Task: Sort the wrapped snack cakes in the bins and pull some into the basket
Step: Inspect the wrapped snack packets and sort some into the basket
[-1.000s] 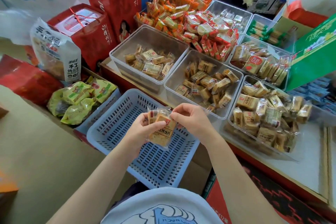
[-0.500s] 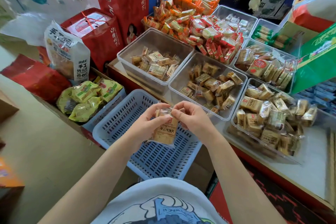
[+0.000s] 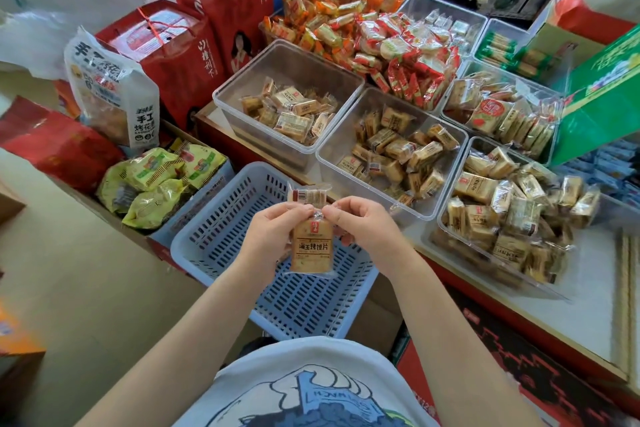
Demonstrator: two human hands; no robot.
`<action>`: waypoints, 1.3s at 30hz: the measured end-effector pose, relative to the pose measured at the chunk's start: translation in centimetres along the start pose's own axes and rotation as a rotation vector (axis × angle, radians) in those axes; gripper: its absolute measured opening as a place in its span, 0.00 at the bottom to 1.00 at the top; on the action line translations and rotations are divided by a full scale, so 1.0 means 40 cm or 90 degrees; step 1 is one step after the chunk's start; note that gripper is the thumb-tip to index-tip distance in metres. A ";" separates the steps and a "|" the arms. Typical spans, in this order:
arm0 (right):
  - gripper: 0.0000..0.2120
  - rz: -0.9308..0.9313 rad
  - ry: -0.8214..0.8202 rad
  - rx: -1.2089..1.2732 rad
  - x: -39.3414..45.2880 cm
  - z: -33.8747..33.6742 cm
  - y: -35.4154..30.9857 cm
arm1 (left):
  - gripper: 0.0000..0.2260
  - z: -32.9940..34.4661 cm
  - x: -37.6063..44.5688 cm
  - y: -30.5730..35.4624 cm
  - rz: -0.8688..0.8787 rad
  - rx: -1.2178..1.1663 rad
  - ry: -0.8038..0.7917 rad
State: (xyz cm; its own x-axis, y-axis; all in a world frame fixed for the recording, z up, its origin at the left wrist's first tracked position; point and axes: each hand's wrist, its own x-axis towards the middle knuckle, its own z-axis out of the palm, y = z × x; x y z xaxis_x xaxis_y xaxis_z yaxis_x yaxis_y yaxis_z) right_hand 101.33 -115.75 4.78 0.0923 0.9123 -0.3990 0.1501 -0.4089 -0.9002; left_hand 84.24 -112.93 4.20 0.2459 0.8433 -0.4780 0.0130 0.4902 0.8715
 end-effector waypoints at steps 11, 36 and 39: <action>0.09 0.044 0.118 0.252 0.009 -0.006 -0.005 | 0.11 -0.015 0.004 0.014 0.059 0.052 -0.076; 0.03 0.035 0.022 0.091 0.018 -0.008 0.017 | 0.03 0.013 0.066 -0.015 0.018 0.038 -0.009; 0.04 0.034 0.025 0.071 0.017 -0.010 0.012 | 0.01 0.021 0.067 -0.011 0.026 0.040 0.007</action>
State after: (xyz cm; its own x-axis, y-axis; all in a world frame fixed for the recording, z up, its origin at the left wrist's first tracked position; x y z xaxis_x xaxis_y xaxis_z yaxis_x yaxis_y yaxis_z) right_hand 101.85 -115.35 4.15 0.1356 0.8870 -0.4414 0.0338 -0.4494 -0.8927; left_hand 85.70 -111.05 2.62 0.2366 0.8650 -0.4426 0.0646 0.4405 0.8954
